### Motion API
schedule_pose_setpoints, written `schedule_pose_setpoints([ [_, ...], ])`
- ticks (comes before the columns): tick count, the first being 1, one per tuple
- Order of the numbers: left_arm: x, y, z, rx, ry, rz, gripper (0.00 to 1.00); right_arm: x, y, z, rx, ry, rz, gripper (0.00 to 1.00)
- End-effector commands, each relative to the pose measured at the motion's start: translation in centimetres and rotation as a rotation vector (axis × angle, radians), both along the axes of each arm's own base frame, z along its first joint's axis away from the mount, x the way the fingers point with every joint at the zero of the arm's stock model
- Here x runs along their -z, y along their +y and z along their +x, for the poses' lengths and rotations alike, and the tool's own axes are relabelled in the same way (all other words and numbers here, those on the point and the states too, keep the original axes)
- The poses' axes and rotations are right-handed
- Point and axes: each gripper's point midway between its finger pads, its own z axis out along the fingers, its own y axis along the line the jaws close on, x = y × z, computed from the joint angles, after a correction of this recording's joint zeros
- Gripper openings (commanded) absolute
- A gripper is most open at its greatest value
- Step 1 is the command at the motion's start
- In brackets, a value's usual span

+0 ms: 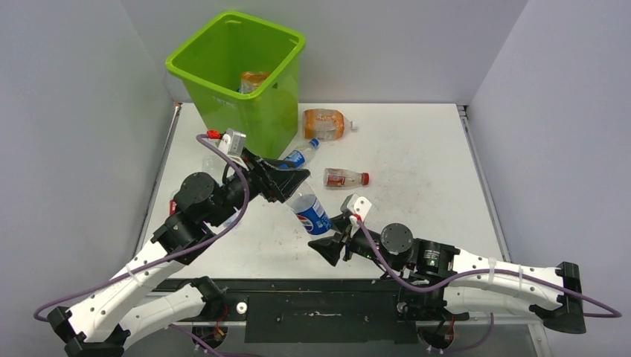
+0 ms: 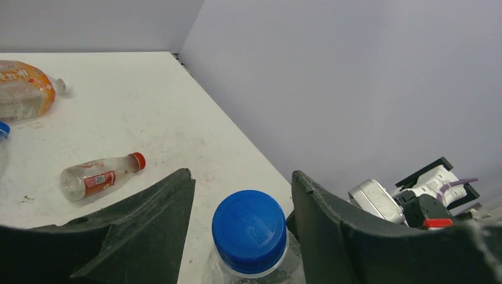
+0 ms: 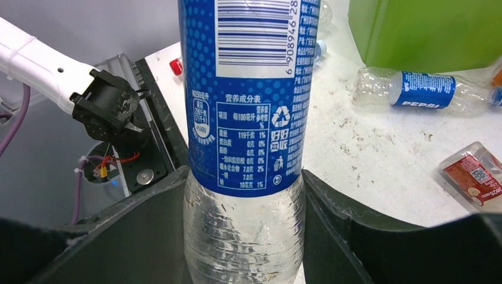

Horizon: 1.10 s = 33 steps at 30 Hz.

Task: Put the plastic bottles in the bin
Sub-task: Place the plastic bottle in the trash bin.

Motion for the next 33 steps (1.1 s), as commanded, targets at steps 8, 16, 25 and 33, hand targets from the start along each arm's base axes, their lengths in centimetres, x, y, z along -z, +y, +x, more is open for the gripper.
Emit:
schedule_pose_setpoints([
  [8, -2.5, 0.4, -1.5, 0.067, -0.046, -0.121, 0.37, -3.0, -0.1, 0.4, 0.019, -0.038, 0.086, 0.33],
  [16, -3.3, 1.1, -1.3, 0.032, -0.101, -0.16, 0.0, -2.7, -0.3, 0.7, 0.054, 0.001, 0.093, 0.94],
  [25, -8.0, 5.3, 0.4, -0.196, -0.231, -0.163, 0.0, -6.3, -2.2, -0.1, 0.057, 0.036, 0.161, 0.9],
  [33, -13.9, 9.9, 1.4, -0.423, -0.38, -0.216, 0.0, -8.9, -4.5, -1.7, 0.009, 0.023, 0.274, 0.9],
])
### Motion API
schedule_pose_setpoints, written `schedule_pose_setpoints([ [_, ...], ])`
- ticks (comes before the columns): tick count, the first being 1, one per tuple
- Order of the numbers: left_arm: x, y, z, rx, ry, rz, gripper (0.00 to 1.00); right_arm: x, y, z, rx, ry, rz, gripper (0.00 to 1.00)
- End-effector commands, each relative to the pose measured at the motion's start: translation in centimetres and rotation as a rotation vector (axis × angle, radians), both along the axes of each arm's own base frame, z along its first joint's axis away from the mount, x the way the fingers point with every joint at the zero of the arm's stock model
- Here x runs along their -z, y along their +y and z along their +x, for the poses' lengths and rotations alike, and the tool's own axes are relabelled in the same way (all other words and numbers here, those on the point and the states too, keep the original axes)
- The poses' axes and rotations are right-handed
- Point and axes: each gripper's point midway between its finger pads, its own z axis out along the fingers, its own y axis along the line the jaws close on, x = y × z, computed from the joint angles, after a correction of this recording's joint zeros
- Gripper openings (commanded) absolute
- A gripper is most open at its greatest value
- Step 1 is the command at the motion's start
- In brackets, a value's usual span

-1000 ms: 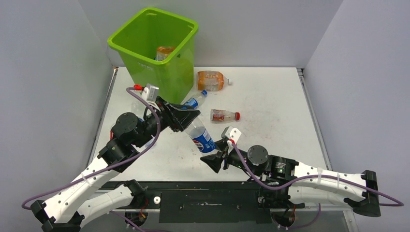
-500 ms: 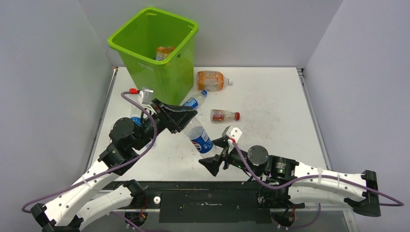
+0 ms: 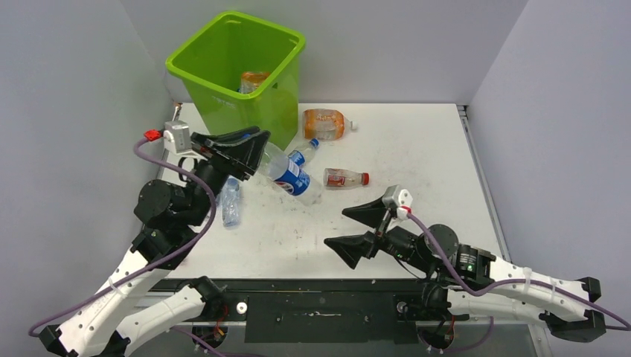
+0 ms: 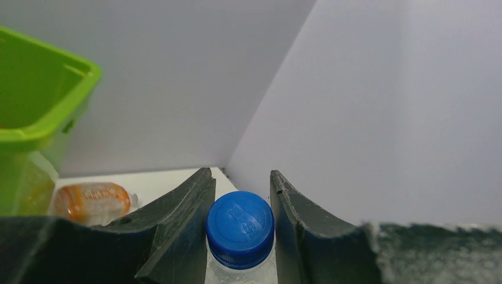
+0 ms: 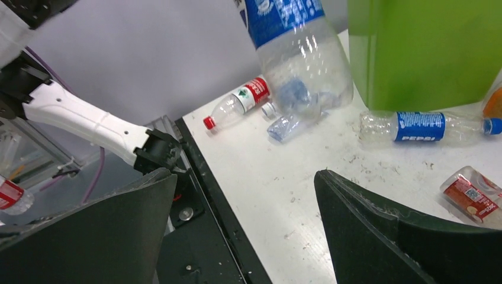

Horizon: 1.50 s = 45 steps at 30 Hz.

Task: Put the plastic bottles in the bin
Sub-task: Place the plastic bottle in the trash bin.

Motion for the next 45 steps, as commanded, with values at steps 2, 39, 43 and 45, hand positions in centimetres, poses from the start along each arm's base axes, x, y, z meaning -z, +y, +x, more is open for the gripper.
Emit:
schedule_pose_setpoints([
  [2, -7.4, 5.8, 0.1, -0.266, -0.202, -0.11, 0.0, -2.2, -1.9, -0.1, 0.031, -0.004, 0.106, 0.9],
  [39, -19.1, 5.0, 14.0, -0.695, -0.51, -0.151, 0.96, 6.6, -7.4, 6.7, 0.562, 0.122, 0.072, 0.9],
  [43, -15.2, 2.7, 8.5, -0.549, -0.445, -0.06, 0.96, 7.3, -8.6, 7.6, 0.659, 0.171, 0.093, 0.9],
  [45, -11.8, 1.5, 6.4, -0.464, -0.383, 0.022, 0.96, 7.8, -8.9, 8.0, 0.701, 0.177, 0.059, 0.9],
])
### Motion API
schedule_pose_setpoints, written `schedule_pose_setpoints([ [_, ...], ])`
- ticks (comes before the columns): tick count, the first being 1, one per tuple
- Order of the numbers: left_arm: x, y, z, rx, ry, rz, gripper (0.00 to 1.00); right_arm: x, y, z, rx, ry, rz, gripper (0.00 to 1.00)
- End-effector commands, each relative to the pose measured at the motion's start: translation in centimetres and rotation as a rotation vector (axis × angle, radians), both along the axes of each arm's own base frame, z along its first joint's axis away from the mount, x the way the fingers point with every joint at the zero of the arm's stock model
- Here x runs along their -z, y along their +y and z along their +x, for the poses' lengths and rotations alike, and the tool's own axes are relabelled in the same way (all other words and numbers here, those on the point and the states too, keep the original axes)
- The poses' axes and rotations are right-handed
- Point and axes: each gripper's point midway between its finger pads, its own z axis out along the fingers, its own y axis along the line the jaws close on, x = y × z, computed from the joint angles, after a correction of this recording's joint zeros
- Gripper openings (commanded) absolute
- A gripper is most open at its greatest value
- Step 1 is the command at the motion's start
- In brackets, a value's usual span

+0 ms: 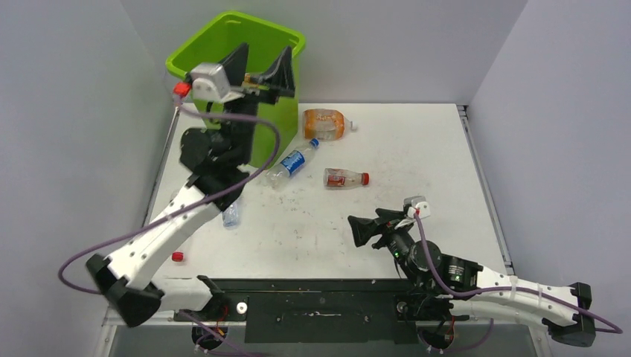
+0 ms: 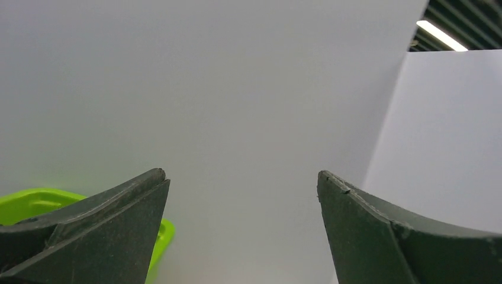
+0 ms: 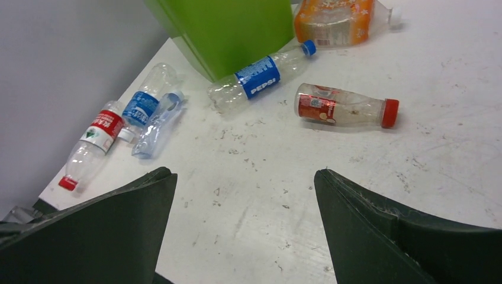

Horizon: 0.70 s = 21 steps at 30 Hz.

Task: Put the plastic bottles in the bin
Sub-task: Pick up the plastic bottle at the center of the board.

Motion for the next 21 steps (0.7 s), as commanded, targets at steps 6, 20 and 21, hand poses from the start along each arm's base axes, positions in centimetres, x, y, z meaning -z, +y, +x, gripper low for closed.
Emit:
schedule_pose_setpoints([
  [6, 17.0, 1.5, -8.1, 0.149, 0.42, 0.221, 0.96, 0.3, -0.3, 3.1, 0.182, 0.09, -0.103, 0.9],
  [20, 33.3, 6.3, -11.7, 0.138, 0.691, 0.131, 0.96, 7.8, -0.9, 13.5, 0.288, 0.378, 0.175, 0.9],
  [21, 33.5, 6.2, -11.8, 0.147, 0.699, 0.121, 0.96, 8.0, -1.2, 14.3, 0.295, 0.39, 0.22, 0.9],
])
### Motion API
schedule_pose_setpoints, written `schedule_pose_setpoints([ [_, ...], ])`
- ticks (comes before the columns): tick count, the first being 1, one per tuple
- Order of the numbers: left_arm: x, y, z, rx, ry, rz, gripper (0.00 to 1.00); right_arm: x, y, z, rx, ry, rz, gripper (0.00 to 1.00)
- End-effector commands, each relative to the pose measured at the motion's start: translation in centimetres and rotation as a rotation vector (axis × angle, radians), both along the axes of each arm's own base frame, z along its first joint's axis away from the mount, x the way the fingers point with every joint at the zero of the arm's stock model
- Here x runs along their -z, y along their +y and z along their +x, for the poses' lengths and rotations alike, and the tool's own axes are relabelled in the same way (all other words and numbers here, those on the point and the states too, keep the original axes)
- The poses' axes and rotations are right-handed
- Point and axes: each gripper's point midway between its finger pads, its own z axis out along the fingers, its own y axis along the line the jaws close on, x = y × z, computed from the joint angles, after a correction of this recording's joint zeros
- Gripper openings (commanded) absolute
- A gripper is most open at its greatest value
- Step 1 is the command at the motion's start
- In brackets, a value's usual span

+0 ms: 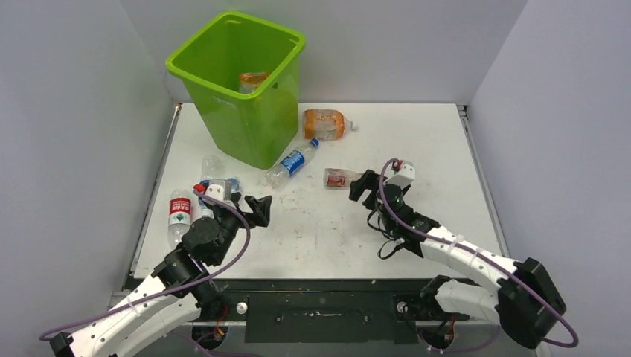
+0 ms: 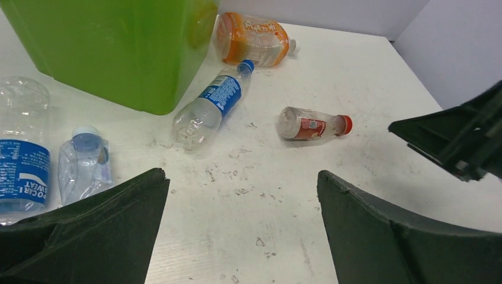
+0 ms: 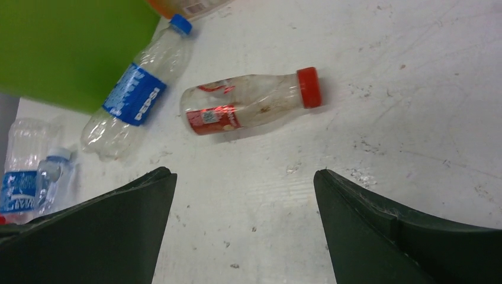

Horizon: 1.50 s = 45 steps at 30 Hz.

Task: Put the plastic bottles in the bin
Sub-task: Pick up the plastic bottle at the center of the board.

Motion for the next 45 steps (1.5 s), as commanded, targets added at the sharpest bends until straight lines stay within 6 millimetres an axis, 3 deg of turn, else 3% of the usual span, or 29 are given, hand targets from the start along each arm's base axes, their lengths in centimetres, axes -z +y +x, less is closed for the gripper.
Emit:
schedule_pose_setpoints([
  [1, -2.1, -0.3, -0.2, -0.004, -0.031, -0.182, 0.96, 0.3, 0.2, 3.4, 0.032, 0.022, 0.273, 0.9],
  [6, -0.8, -0.1, -0.2, -0.04, 0.046, -0.196, 0.96, 2.1, -0.7, 6.5, 0.179, 0.069, 0.42, 0.9],
  [13, -1.3, 0.5, -0.5, -0.058, 0.024, -0.233, 0.96, 5.0, 0.4, 9.2, 0.321, 0.145, 0.578, 0.9],
  [26, -1.6, 0.9, -0.7, -0.065, 0.012, -0.246, 0.96, 9.8, 1.2, 11.6, 0.436, 0.237, 0.634, 0.9],
  [30, -1.7, 0.9, -0.7, -0.066, 0.007, -0.249, 0.96, 11.3, 2.0, 11.7, 0.422, 0.28, 0.615, 1.0],
  [35, -1.8, 1.0, -0.8, -0.067, 0.004, -0.25, 0.96, 12.7, 1.7, 11.1, 0.436, 0.31, 0.583, 0.83],
  [40, -1.9, 1.1, -0.8, -0.066, 0.001, -0.253, 0.96, 14.5, 1.1, 10.3, 0.444, 0.353, 0.555, 0.57],
  [45, -2.0, 1.1, -0.9, -0.064, 0.0, -0.256, 0.96, 15.0, 1.0, 9.3, 0.422, 0.37, 0.538, 0.41],
])
